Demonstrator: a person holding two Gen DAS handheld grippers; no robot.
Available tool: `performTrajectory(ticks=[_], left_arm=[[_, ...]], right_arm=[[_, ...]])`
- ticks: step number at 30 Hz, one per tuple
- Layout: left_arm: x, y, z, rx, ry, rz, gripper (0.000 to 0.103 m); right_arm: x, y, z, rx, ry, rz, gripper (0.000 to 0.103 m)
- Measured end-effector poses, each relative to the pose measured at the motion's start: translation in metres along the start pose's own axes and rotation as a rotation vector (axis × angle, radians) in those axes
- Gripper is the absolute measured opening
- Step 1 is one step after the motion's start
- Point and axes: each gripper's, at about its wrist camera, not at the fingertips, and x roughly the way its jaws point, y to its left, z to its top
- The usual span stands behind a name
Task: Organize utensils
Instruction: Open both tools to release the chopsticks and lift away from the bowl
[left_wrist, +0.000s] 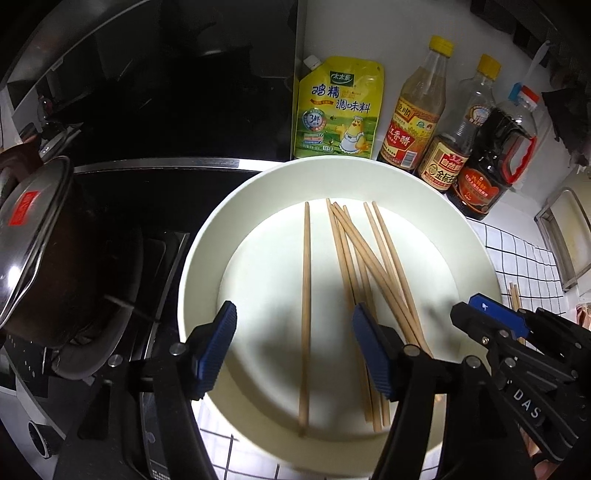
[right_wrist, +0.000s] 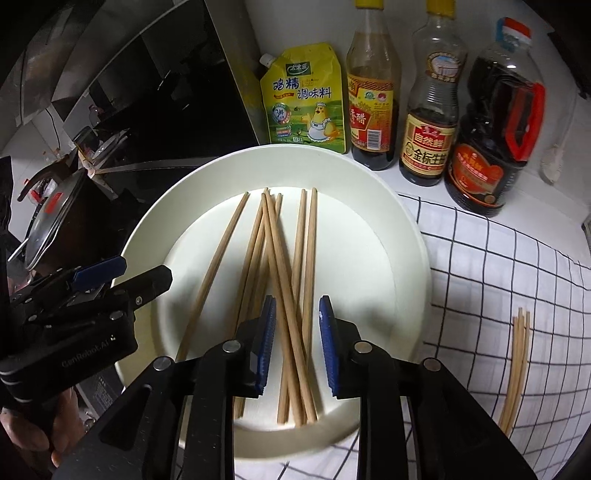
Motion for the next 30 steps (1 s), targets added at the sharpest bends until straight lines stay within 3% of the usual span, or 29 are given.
performTrajectory(ticks=[16,30], left_arm=[[-0.045,-0.025,-0.029,0.004,-0.042,-0.009,0.066],[-0.062,-0.072,-0.058,0.042,-0.039,-0.025,0.072]], right_arm=[[-0.051,-0.009,-0.037,-0.015,-0.046,-0.011,0.026],[-0.079,-0.056,-0.077,0.038,-0.043,-0.03,0.032]])
